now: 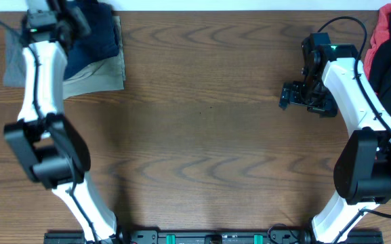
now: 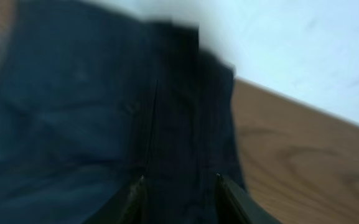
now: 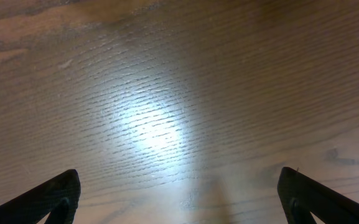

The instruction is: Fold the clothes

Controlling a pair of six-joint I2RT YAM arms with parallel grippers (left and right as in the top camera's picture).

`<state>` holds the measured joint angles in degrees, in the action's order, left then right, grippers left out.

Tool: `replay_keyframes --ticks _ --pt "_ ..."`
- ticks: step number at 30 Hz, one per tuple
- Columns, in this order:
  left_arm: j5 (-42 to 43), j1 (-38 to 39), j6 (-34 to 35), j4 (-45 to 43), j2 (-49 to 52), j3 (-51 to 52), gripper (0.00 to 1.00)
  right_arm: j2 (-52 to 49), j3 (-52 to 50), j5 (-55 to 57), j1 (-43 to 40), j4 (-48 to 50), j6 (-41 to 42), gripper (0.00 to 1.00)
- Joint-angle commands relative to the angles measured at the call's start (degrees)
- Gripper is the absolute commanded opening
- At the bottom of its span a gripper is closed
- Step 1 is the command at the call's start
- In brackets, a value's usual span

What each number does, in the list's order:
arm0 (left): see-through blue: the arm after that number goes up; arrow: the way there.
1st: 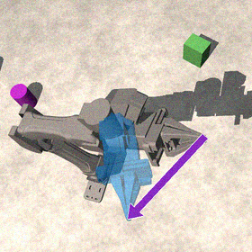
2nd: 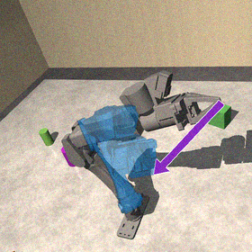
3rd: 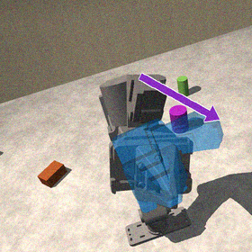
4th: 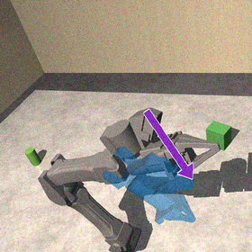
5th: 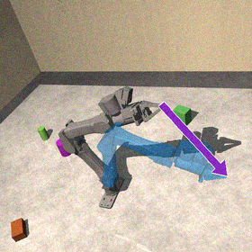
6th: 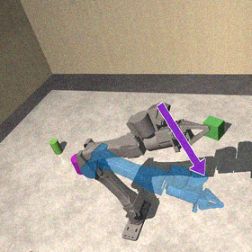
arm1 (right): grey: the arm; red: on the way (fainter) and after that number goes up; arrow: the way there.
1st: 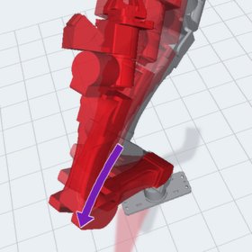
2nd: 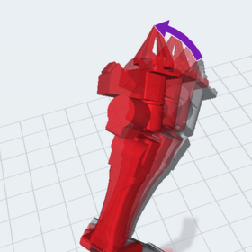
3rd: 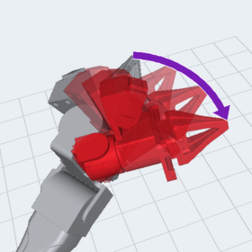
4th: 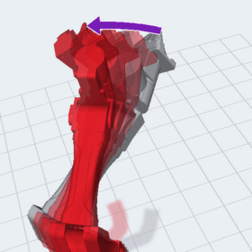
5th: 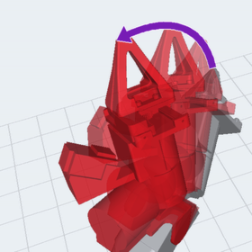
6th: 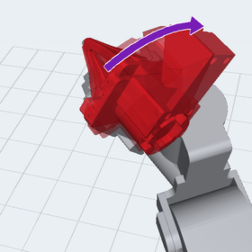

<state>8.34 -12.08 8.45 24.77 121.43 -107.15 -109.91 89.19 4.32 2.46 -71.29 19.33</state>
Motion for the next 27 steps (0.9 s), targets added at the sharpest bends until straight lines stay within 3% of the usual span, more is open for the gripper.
replay_keyframes --ticks 1,6,15,23,25,27 --pt "0.20 0.04 0.42 -1.09 4.72 0.70 0.40 -0.07 0.33 -0.04 -0.02 -0.07 1.01 0.99" --pt "-0.02 -0.57 -0.11 0.94 9.46 0.72 0.43 -0.07 0.33 -0.04 -0.04 -0.07 1.01 0.99" --pt "-0.37 -5.07 -0.20 11.32 9.53 0.70 0.44 -0.07 0.33 -0.04 -0.02 -0.07 1.01 0.99" --pt "0.26 -8.00 -0.20 19.30 2.21 0.68 0.44 -0.07 0.33 -0.04 -0.04 -0.07 1.01 0.99" --pt "0.26 -7.98 -0.17 20.09 -1.75 0.68 0.50 -0.07 0.33 -0.04 -0.04 -0.07 1.01 0.99" --pt "0.28 -7.69 -0.17 20.22 -6.19 0.68 0.63 -0.07 0.33 -0.02 -0.04 -0.07 1.01 0.99"
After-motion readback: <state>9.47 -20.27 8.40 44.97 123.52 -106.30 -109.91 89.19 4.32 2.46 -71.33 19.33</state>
